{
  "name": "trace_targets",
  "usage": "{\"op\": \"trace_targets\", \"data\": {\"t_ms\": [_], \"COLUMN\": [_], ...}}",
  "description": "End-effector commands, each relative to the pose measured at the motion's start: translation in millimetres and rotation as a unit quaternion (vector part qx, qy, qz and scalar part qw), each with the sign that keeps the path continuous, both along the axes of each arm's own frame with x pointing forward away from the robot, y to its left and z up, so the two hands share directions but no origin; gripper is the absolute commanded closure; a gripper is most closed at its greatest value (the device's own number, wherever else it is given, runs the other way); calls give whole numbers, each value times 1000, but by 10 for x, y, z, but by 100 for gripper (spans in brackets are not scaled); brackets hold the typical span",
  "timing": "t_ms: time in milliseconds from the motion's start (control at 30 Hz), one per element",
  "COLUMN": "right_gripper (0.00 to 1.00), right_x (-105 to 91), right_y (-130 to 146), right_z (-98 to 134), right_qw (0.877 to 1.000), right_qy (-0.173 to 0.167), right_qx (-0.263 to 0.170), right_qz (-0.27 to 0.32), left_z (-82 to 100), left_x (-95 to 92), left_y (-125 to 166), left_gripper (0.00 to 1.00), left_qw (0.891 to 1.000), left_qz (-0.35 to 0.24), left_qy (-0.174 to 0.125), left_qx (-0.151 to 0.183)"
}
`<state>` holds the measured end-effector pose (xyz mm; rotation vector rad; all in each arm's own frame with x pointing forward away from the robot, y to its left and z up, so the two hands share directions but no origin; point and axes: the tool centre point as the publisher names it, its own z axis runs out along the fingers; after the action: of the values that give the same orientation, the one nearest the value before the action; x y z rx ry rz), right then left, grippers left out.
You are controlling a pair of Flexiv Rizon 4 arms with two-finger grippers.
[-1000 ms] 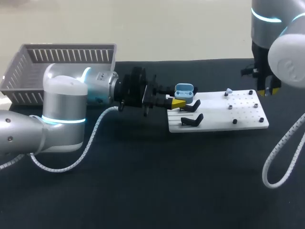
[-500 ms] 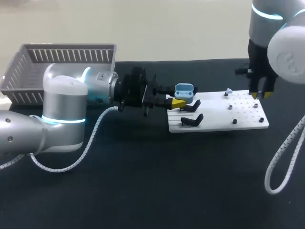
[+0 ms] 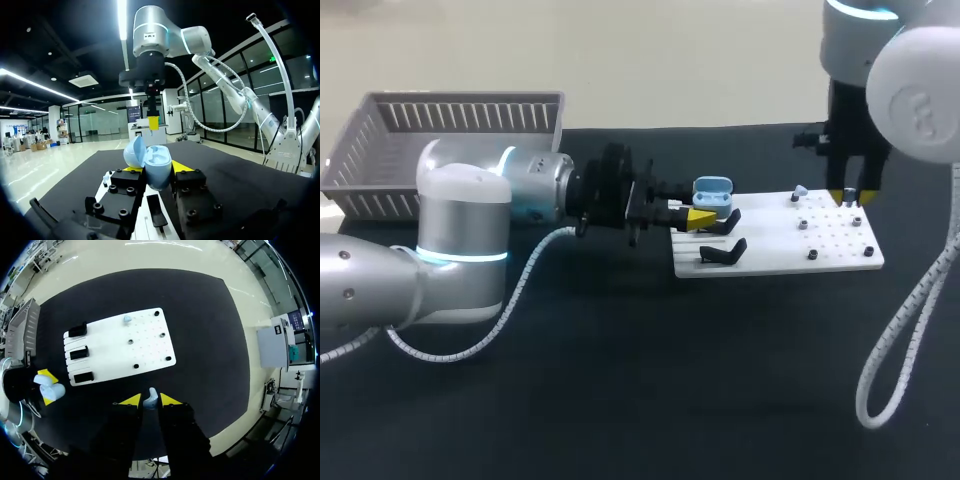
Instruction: Pick up each earbud case from the left stands, insert the matching earbuds, close the lid, and place the case in the box.
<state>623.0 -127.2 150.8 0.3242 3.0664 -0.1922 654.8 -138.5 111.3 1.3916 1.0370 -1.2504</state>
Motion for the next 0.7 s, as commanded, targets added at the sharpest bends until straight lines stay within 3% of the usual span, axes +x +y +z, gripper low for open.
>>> {"op": "trace_targets", "data": {"t_ms": [33,267,533,700], "right_gripper": [100,100,100,100], "right_x": [-92,-95,-99,-108], "right_y": [79,195,262,270], "right_z": [37,131,110,140], "right_qw": [1000,999,998,996], "right_qy": [-13,-11,15,8], "right_qx": [-8,4,20,44], "right_qz": [-6,-33,-60,-77], "left_z": [-26,-55,-71,-71], "left_x": [-37,-54,-93,-106], "left_y": [-79,-161,-214,-236], "left_gripper": [100,100,100,100], "left_qw": [1000,1000,1000,1000], "left_qz": [8,8,2,2], "left_qy": [0,8,20,27], "left_qx": [-3,-2,0,-1]}}
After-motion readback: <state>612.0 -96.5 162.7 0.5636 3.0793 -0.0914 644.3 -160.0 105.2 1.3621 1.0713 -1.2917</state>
